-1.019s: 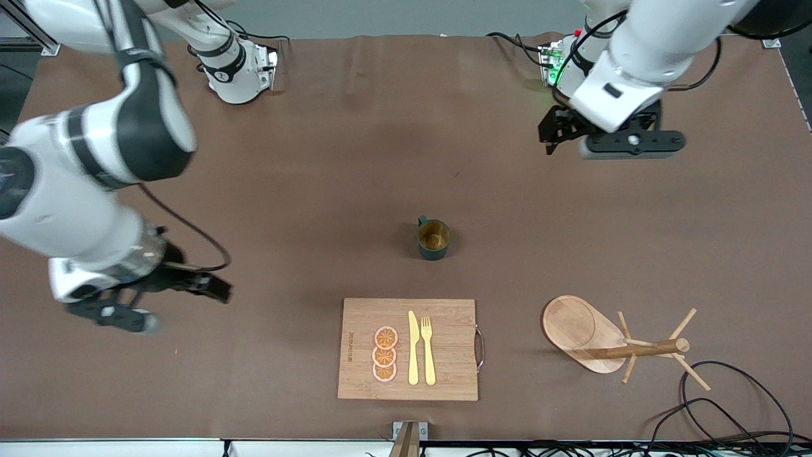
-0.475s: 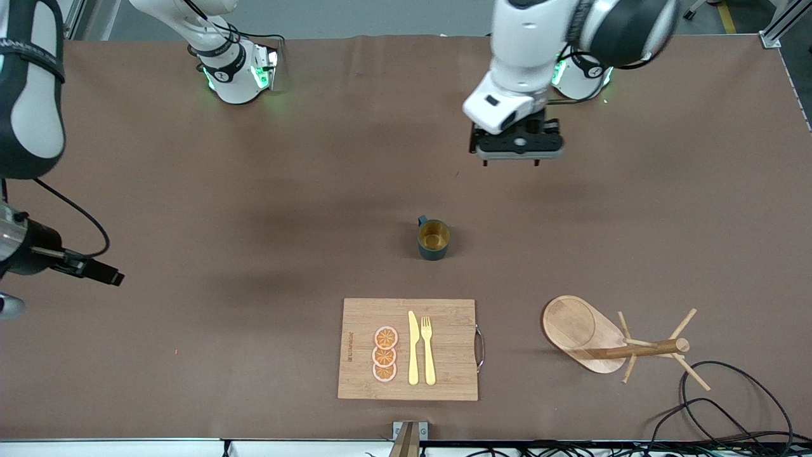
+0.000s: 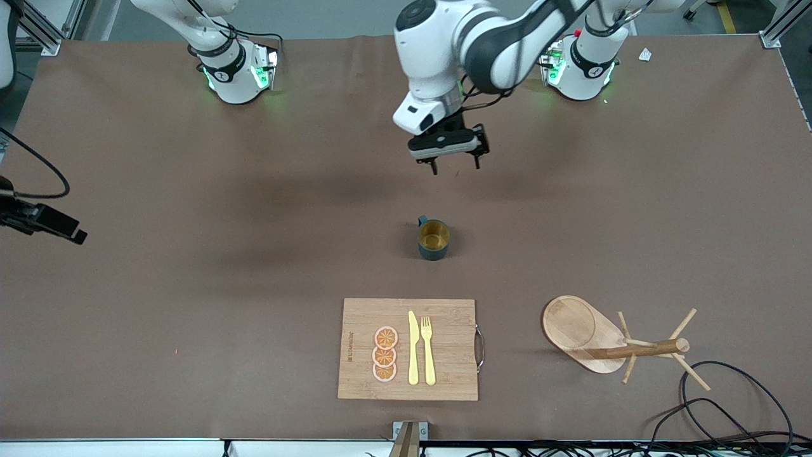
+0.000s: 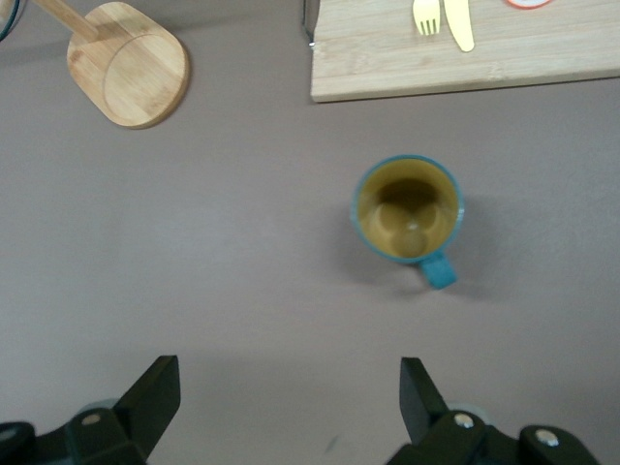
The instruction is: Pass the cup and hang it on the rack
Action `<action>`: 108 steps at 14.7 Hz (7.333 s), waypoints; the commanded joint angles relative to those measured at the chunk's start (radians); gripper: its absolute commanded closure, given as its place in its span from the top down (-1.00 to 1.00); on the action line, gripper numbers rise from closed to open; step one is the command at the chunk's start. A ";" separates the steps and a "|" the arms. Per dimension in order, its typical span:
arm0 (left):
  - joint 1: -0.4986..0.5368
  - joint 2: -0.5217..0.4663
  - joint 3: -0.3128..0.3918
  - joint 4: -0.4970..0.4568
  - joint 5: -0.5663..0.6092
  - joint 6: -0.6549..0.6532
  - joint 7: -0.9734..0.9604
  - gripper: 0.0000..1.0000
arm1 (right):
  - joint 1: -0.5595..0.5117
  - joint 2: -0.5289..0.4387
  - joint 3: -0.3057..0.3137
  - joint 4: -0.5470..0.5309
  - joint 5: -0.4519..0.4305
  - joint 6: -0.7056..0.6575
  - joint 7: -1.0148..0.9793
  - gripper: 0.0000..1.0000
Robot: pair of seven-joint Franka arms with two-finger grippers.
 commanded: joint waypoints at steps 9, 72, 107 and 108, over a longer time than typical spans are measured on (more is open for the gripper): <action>-0.167 0.290 -0.002 -0.108 0.632 0.004 -0.859 1.00 | -0.005 -0.157 0.025 -0.105 -0.019 -0.030 -0.010 1.00; 0.101 0.339 0.006 0.625 -0.091 0.007 -0.614 -0.98 | -0.013 -0.165 0.018 -0.108 0.014 -0.038 -0.010 1.00; 0.828 0.468 -0.124 0.634 -0.952 0.012 0.204 -0.96 | -0.011 -0.168 0.020 -0.108 0.014 -0.038 -0.010 1.00; 0.837 0.473 -0.124 0.635 -0.979 0.010 0.214 -0.96 | -0.011 -0.168 0.020 -0.108 0.014 -0.038 -0.010 1.00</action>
